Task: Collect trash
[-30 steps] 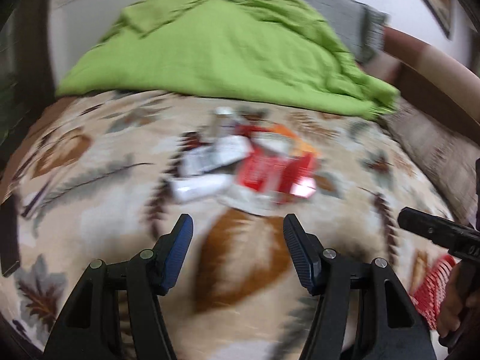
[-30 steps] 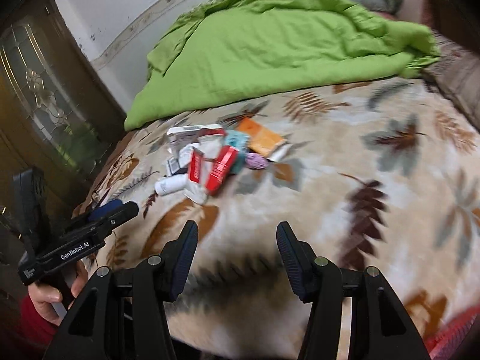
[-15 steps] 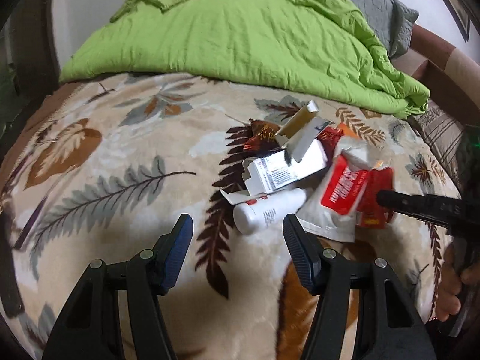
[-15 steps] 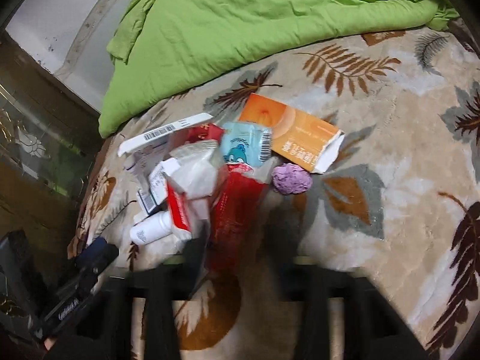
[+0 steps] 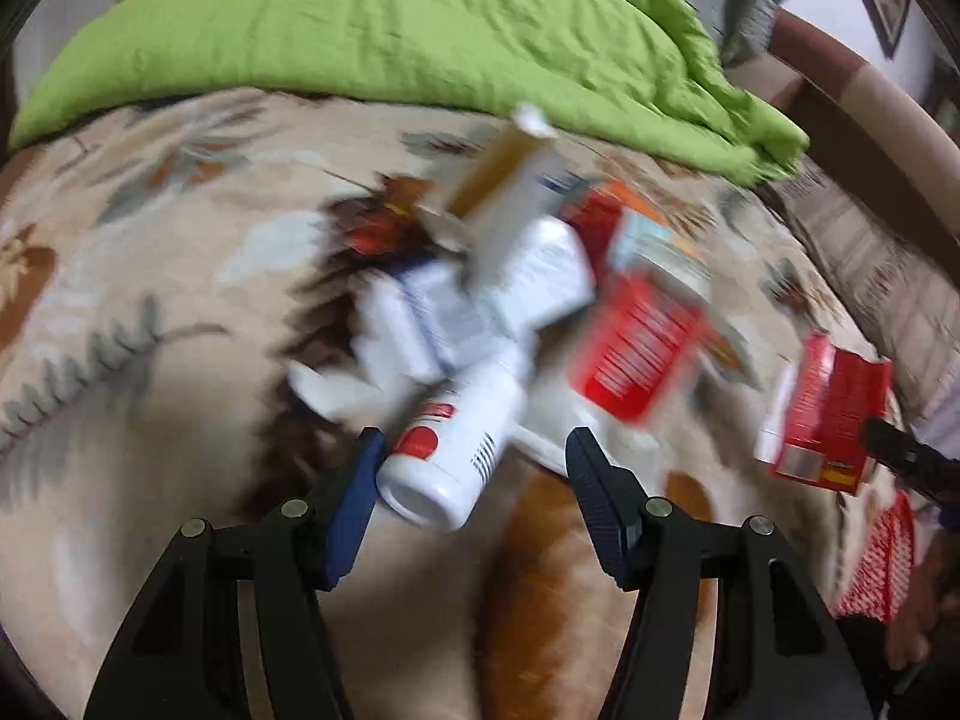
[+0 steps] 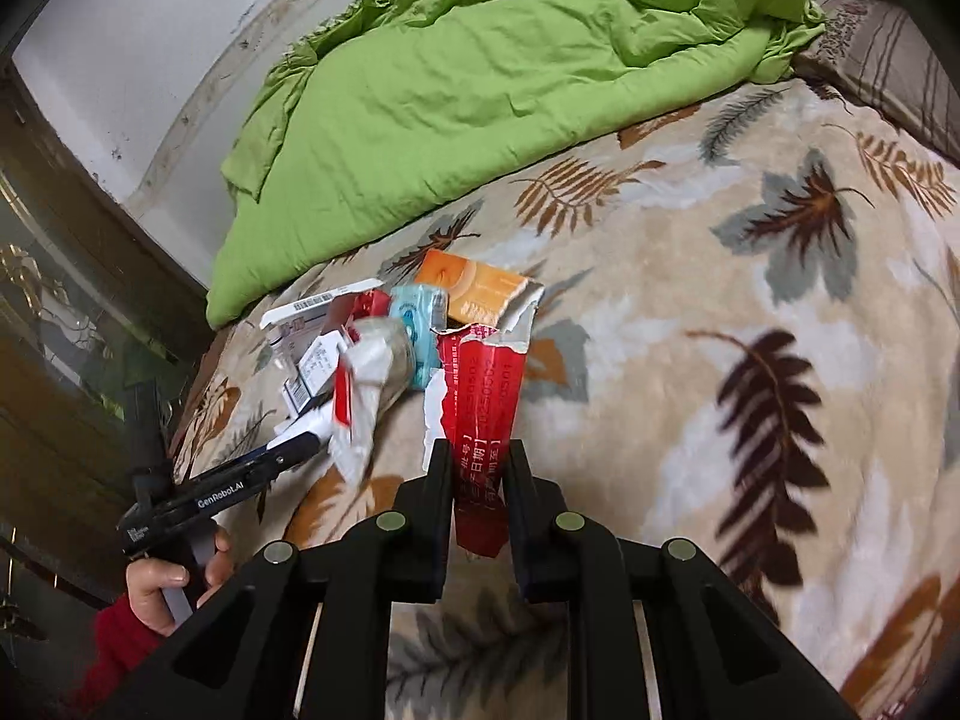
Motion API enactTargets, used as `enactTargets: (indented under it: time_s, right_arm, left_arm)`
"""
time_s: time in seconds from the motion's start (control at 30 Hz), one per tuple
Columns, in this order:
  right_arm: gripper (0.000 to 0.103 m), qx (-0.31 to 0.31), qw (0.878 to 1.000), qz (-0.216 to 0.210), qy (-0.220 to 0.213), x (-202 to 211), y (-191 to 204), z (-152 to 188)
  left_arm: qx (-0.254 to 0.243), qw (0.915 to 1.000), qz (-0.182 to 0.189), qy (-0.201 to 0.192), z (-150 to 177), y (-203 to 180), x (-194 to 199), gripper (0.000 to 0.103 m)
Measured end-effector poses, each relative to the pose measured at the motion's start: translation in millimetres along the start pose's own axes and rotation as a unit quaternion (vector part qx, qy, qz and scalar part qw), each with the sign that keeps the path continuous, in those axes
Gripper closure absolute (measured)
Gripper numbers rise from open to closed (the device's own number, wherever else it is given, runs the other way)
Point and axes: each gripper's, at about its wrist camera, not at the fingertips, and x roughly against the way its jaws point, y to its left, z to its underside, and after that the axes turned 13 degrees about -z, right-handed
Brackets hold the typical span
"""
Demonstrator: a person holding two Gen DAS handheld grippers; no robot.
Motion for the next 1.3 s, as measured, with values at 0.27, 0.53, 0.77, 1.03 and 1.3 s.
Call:
enactTargets:
  time_s: [0.27, 0.53, 0.77, 1.03, 1.3]
  right_arm:
    - [0.086, 0.003, 1.000, -0.007, -0.012, 4.9, 0.8, 8.2]
    - [0.086, 0.032, 0.999, -0.004, -0.021, 9.8, 9.6, 12.0]
    - [0.086, 0.051, 0.998, 0.001, -0.021, 11.2, 18.3, 12.9]
    - [0.086, 0.084, 0.996, 0.012, -0.020, 27.1, 30.8, 22.2]
    - [0.086, 0.111, 0.993, 0.013, -0.036, 38.4, 38.4, 35.1]
  left_arm:
    - [-0.009, 0.9997, -0.020, 0.005, 0.1, -22.5, 7.5, 0.042]
    - [0.046, 0.9965, -0.063, 0.029, -9.5, -5.6, -17.8, 0.064]
    - [0.082, 0.9940, -0.070, 0.017, 4.2, -2.9, 0.1, 0.074]
    - [0.066, 0.9922, -0.084, -0.064, 42.1, -28.5, 67.4, 0.074]
    - [0.031, 0.9700, -0.159, -0.181, 69.8, -68.2, 111.4, 0.074]
